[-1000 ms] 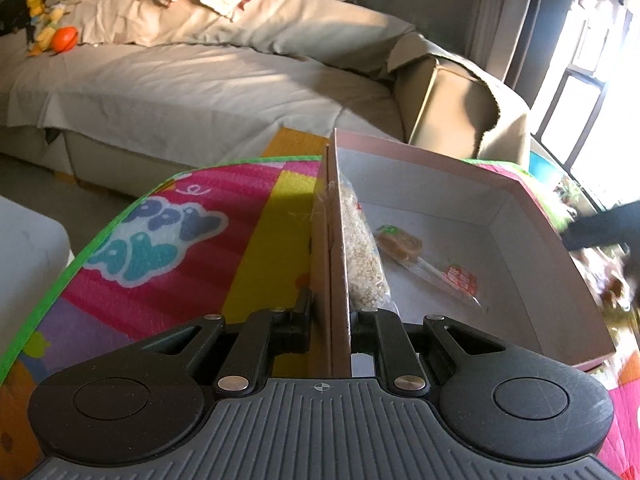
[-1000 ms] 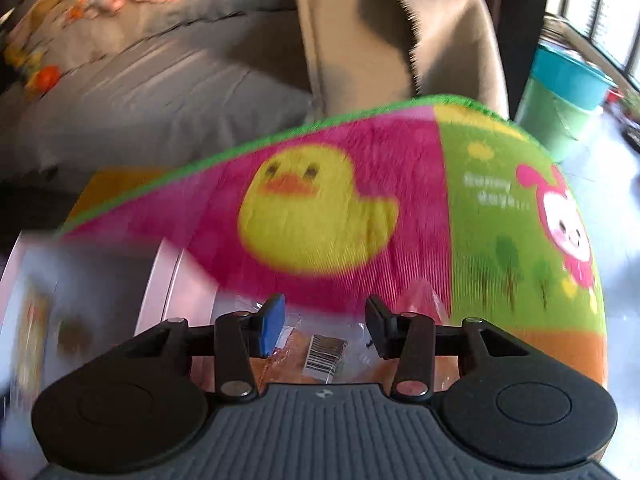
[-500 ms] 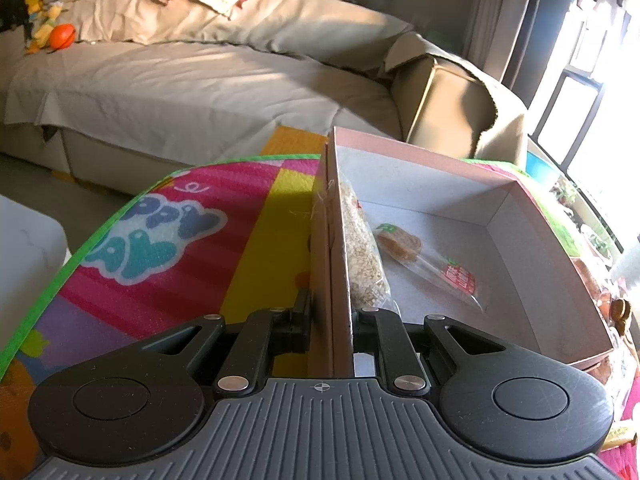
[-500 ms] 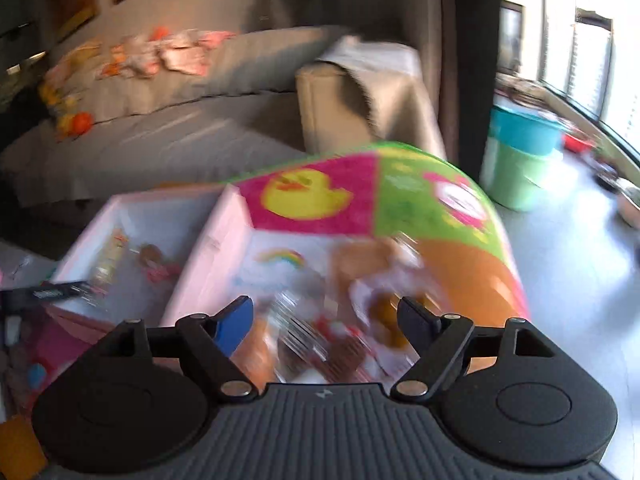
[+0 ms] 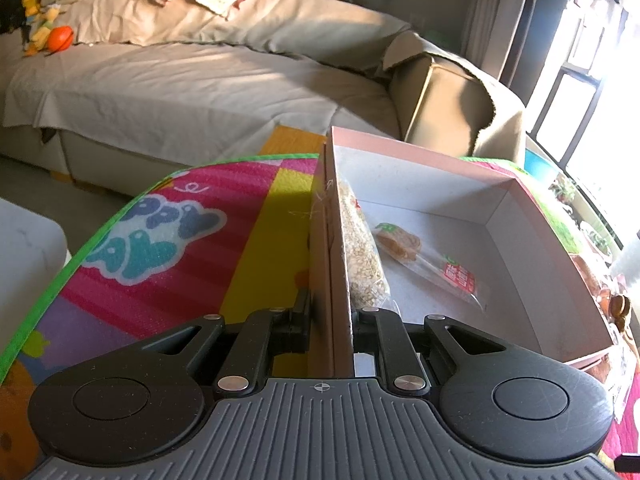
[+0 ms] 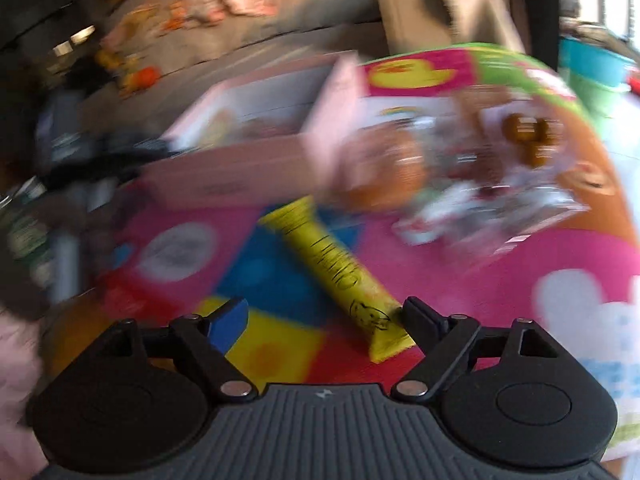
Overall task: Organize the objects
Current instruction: 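Grasp another hawthorn stick pack with the right gripper and place it in the box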
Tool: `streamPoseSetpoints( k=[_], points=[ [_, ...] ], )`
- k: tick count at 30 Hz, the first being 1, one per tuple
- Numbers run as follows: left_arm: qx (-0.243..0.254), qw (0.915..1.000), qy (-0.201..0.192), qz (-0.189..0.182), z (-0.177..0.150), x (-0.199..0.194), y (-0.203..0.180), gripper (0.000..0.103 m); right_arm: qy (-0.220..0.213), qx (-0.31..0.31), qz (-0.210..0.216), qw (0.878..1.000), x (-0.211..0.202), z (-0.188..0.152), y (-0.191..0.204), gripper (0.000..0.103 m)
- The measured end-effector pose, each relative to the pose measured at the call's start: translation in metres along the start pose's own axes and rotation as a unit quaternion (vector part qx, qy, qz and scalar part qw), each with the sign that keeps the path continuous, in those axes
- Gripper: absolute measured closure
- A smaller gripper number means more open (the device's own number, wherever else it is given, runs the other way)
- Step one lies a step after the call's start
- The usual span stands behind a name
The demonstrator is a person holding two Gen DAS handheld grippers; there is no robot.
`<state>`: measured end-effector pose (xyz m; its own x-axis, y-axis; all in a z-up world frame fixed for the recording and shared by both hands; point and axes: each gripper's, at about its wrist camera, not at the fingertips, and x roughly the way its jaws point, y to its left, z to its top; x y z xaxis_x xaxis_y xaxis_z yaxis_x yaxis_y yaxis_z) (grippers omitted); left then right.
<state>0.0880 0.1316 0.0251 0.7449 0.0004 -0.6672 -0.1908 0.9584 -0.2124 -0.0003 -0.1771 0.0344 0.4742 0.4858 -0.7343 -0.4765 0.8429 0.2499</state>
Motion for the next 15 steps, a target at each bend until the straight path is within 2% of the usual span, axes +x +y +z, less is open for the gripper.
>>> streamPoseSetpoints(
  k=[2,3,5,7,9,11,15],
  points=[
    [0.0,1.0,0.0,-0.001,0.0,0.0,0.0,0.088,-0.018,-0.029,-0.027,0.999,-0.004,0.002,0.01,0.017],
    [0.001,1.0,0.0,0.0,0.0,0.0,0.0,0.088,-0.029,-0.033,-0.05,0.998,-0.006,0.003,0.009,0.012],
    [0.002,1.0,0.001,0.0,0.0,0.0,0.0,0.088,-0.04,-0.022,-0.089,0.995,-0.005,0.005,0.0,0.003],
    [0.003,1.0,0.001,-0.001,0.001,0.0,0.0,0.087,-0.033,0.012,-0.12,0.992,0.002,0.005,-0.017,0.002],
    [0.006,1.0,0.001,0.0,0.001,0.0,-0.001,0.087,-0.026,0.055,-0.128,0.99,0.006,0.0,-0.032,0.0],
    [0.014,0.9999,0.001,0.002,0.002,0.001,-0.003,0.088,-0.028,0.095,-0.112,0.989,0.008,-0.004,-0.042,0.0],
    [0.023,0.9997,0.001,0.003,0.003,0.005,-0.004,0.088,-0.048,0.116,-0.121,0.985,0.01,-0.008,-0.04,0.0]
  ],
)
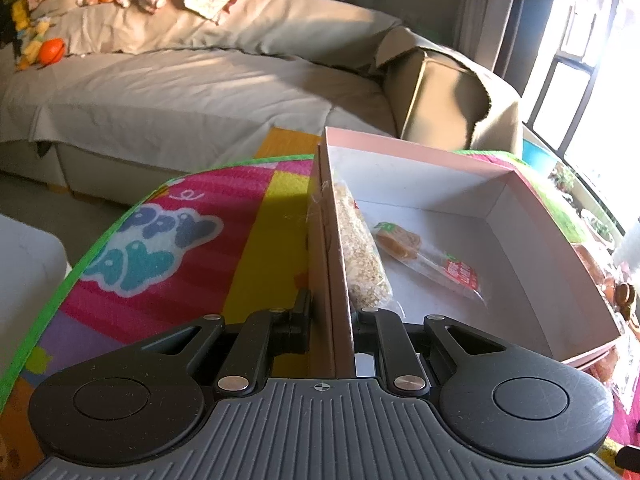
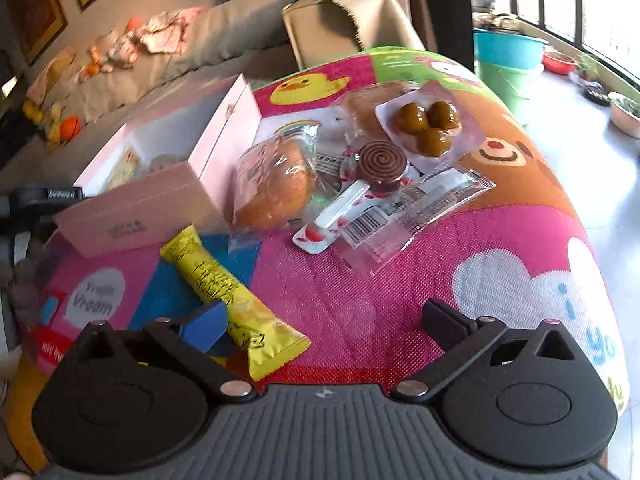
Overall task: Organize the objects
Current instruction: 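Grasp another hawthorn stick pack with the right gripper and place it in the box, then grasp the yellow snack stick with the right gripper and drop it into the box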
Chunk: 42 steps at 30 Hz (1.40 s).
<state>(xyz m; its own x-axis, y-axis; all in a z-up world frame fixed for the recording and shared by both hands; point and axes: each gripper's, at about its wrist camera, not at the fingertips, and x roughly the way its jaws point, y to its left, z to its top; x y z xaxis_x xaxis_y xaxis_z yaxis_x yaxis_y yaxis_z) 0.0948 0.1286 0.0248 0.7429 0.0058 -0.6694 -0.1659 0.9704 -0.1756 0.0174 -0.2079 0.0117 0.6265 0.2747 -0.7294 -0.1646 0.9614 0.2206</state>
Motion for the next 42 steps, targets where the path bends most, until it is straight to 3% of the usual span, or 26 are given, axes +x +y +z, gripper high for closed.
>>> streamPoseSetpoints(
  k=[3,6,9,10,12,15,17,19,21,25,32,35,38,42],
  points=[
    [-0.009,1.0,-0.002,-0.002,0.001,0.005,0.003,0.088,-0.004,-0.019,-0.024,1.0,0.002,-0.003,0.008,0.0],
    [-0.014,0.9999,-0.005,-0.006,0.001,0.008,0.005,0.088,0.007,-0.092,-0.056,0.994,0.011,-0.008,0.026,0.0],
    [-0.01,0.9999,0.003,-0.009,0.002,0.004,0.006,0.087,0.019,-0.117,0.003,0.993,0.005,0.0,0.03,0.0],
    [-0.007,1.0,0.003,-0.006,0.0,0.001,0.006,0.088,0.006,-0.121,0.019,0.992,-0.001,0.003,0.033,0.0],
    [-0.006,1.0,0.005,-0.001,-0.003,-0.005,0.009,0.088,-0.019,-0.149,0.032,0.988,-0.009,0.008,0.043,0.0],
    [-0.008,0.9999,0.006,0.003,-0.006,-0.01,0.011,0.088,-0.02,-0.176,0.04,0.983,-0.003,0.013,0.053,0.0],
    [-0.008,1.0,0.004,0.003,-0.005,-0.012,0.011,0.088,0.001,-0.173,0.039,0.984,0.009,0.014,0.053,0.009],
    [-0.008,1.0,0.003,0.001,-0.003,-0.011,0.011,0.088,0.029,-0.161,0.033,0.986,0.018,0.012,0.052,0.026],
    [-0.01,0.9999,0.002,-0.005,-0.001,-0.007,0.01,0.088,0.028,-0.158,0.037,0.986,0.012,0.007,0.051,0.028],
    [-0.005,0.9999,0.0,-0.014,0.003,0.0,0.004,0.088,0.057,-0.152,0.107,0.981,-0.004,-0.001,0.06,0.042],
    [0.009,0.9996,-0.004,-0.026,0.007,-0.007,0.004,0.088,0.02,-0.211,0.074,0.974,0.002,0.002,0.091,0.043],
    [0.019,0.9995,-0.01,-0.025,0.008,-0.016,0.006,0.085,0.042,-0.212,0.066,0.974,0.021,0.003,0.094,0.057],
    [0.035,0.9991,-0.02,-0.013,0.006,-0.028,0.003,0.083,0.036,-0.22,0.062,0.973,0.019,0.0,0.096,0.064],
    [0.057,0.9982,-0.016,-0.001,0.001,-0.03,-0.007,0.09,0.042,-0.224,0.061,0.972,0.013,-0.003,0.095,0.076]
  ],
)
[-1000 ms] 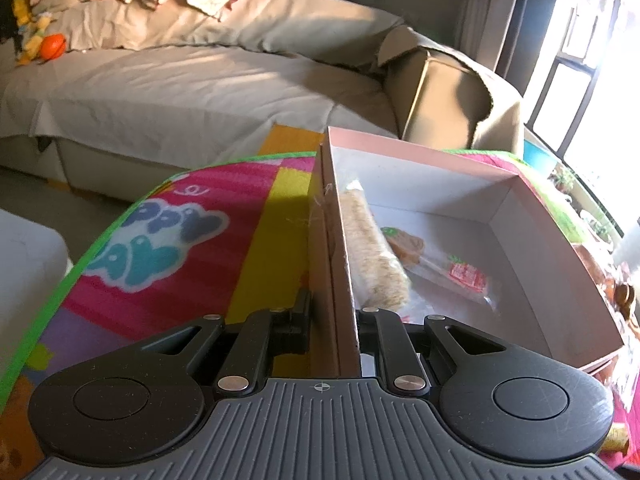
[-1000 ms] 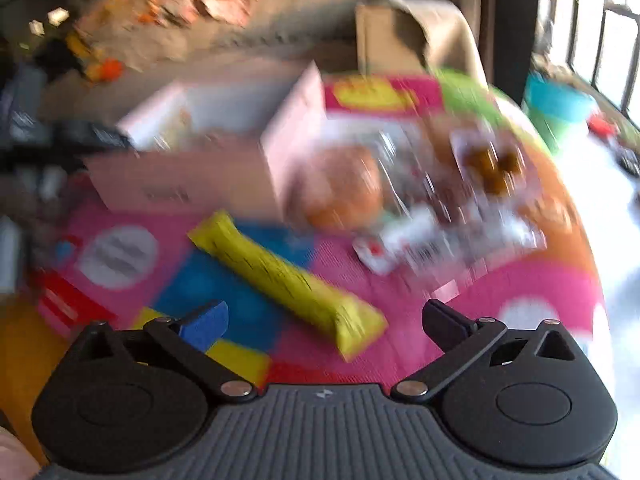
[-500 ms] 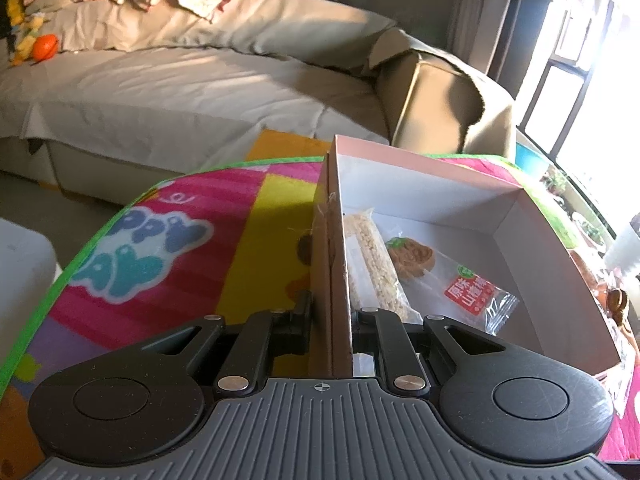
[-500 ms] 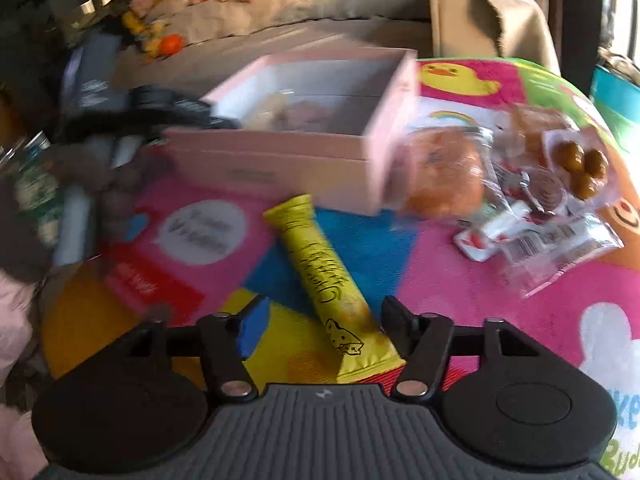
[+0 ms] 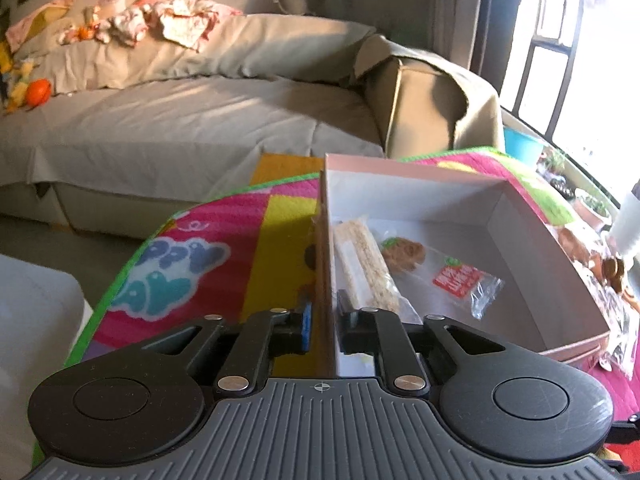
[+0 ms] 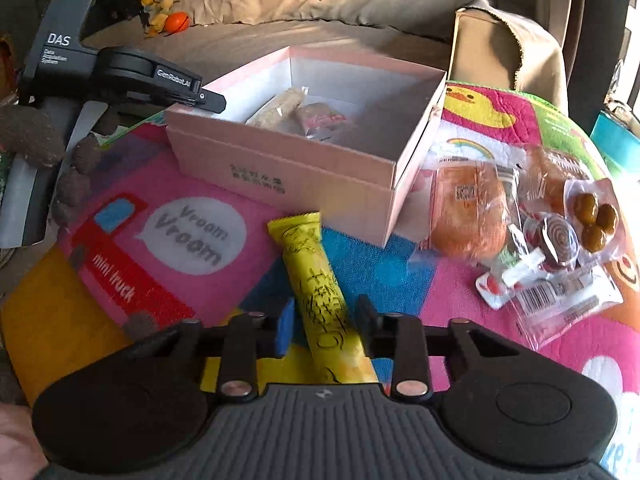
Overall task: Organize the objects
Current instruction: 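Grasp the yellow snack stick with the right gripper and drop it into the box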
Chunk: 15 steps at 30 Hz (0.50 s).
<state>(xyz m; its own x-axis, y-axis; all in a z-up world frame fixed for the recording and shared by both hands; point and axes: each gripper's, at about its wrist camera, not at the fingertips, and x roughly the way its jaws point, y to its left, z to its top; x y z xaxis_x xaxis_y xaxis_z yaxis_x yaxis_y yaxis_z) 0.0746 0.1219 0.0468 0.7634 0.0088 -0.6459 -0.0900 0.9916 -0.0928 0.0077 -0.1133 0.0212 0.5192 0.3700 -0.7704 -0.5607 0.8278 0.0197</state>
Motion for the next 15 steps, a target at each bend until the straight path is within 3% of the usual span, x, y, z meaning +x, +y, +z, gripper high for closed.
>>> streamPoseSetpoints(
  k=[5,11,15],
  points=[
    [0.001,0.9998,0.006,0.019,-0.003,0.009,-0.004,0.091,0.01,-0.014,-0.013,1.0,-0.012,-0.006,0.008,0.081],
    [-0.027,0.9996,0.01,-0.003,-0.003,0.009,0.007,0.091,0.017,0.008,-0.016,1.0,-0.033,-0.006,0.004,0.081],
    [-0.04,0.9991,0.009,-0.011,-0.004,0.01,0.01,0.091,-0.009,0.026,0.003,1.0,-0.063,0.012,0.003,0.081]
  ],
)
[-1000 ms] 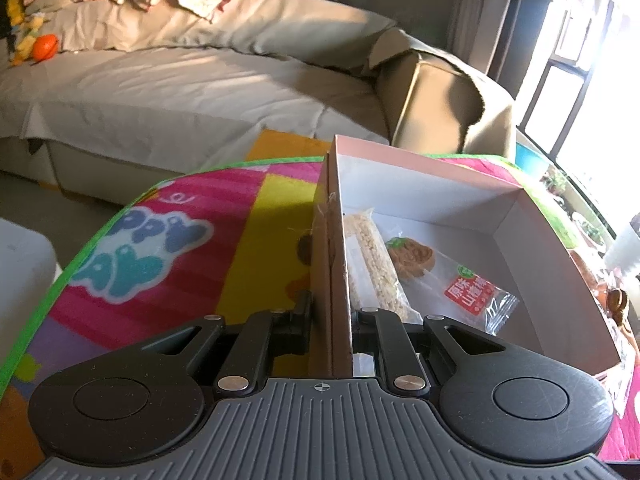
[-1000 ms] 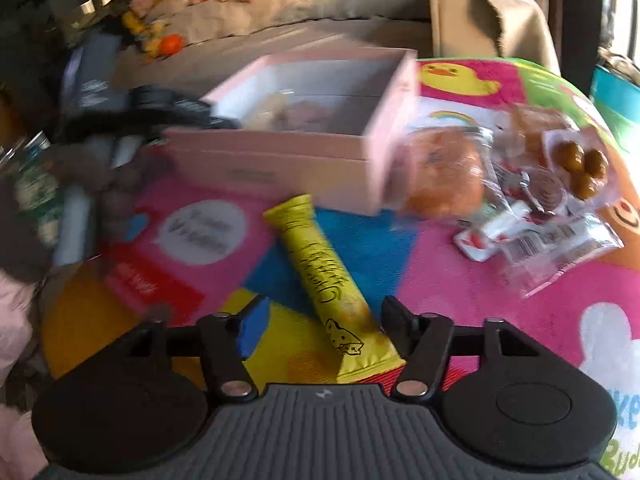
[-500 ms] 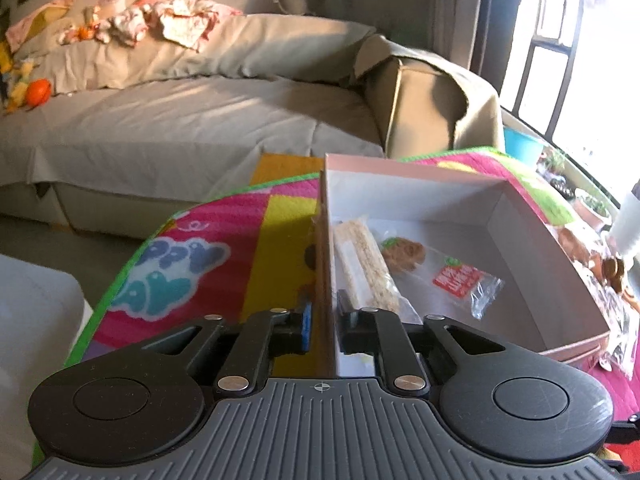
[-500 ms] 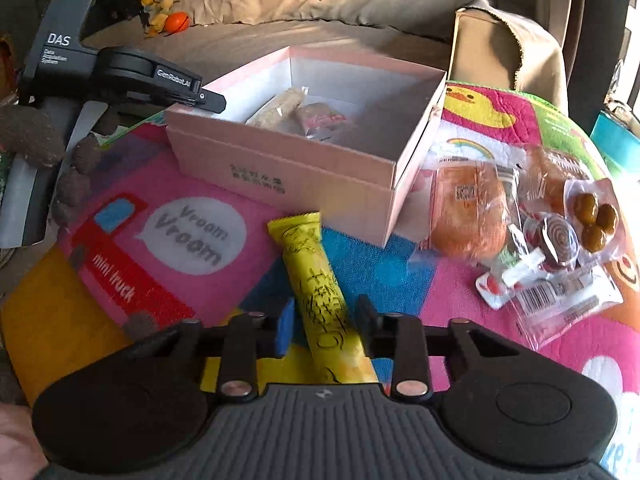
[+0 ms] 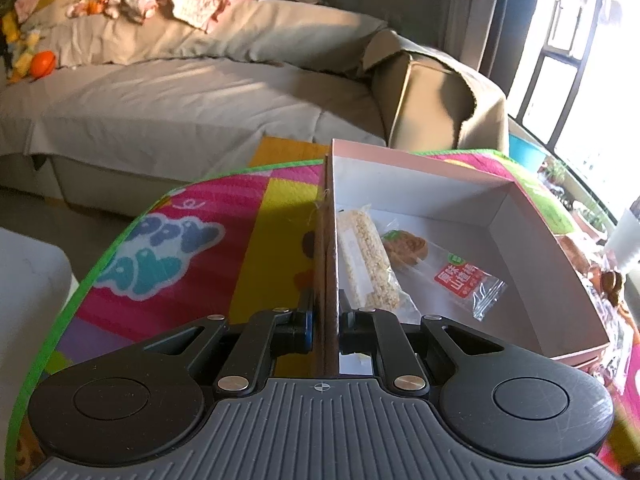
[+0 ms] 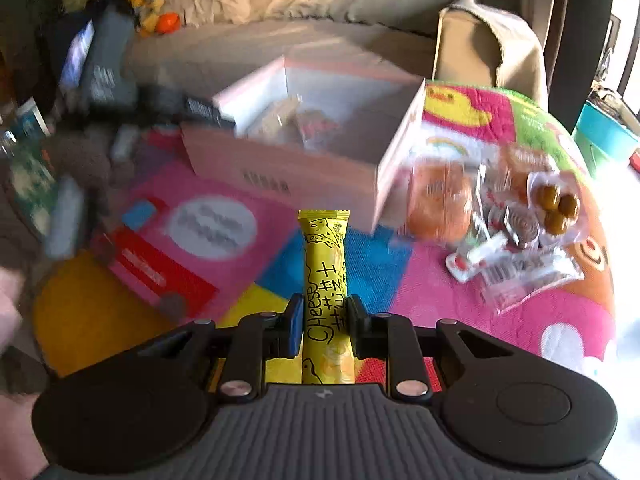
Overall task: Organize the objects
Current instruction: 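Grasp the yellow snack stick with the right gripper and drop it into the box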
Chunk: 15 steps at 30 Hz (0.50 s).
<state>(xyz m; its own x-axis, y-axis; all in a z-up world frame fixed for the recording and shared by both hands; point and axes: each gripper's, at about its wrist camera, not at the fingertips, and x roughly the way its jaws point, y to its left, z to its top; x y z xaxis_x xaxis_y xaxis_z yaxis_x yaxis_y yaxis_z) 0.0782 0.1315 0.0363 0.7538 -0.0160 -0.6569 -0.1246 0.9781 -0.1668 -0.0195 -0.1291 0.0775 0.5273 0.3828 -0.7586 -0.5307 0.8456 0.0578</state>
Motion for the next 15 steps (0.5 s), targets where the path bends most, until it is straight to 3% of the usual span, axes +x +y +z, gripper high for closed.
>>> streamPoseSetpoints(
  k=[4,9,15],
  points=[
    [-0.014,0.9999,-0.003,-0.001,-0.001,-0.001,0.001,0.09,-0.058,0.01,0.006,0.998,-0.026,0.036,0.001,0.081],
    [-0.023,0.9997,-0.004,-0.008,-0.002,-0.002,0.002,0.089,-0.112,0.043,-0.011,0.993,-0.019,0.078,-0.006,0.081],
    [-0.026,0.9996,-0.003,-0.015,-0.004,-0.003,0.004,0.088,-0.093,0.109,-0.028,0.989,0.041,0.116,-0.022,0.081]
  ],
)
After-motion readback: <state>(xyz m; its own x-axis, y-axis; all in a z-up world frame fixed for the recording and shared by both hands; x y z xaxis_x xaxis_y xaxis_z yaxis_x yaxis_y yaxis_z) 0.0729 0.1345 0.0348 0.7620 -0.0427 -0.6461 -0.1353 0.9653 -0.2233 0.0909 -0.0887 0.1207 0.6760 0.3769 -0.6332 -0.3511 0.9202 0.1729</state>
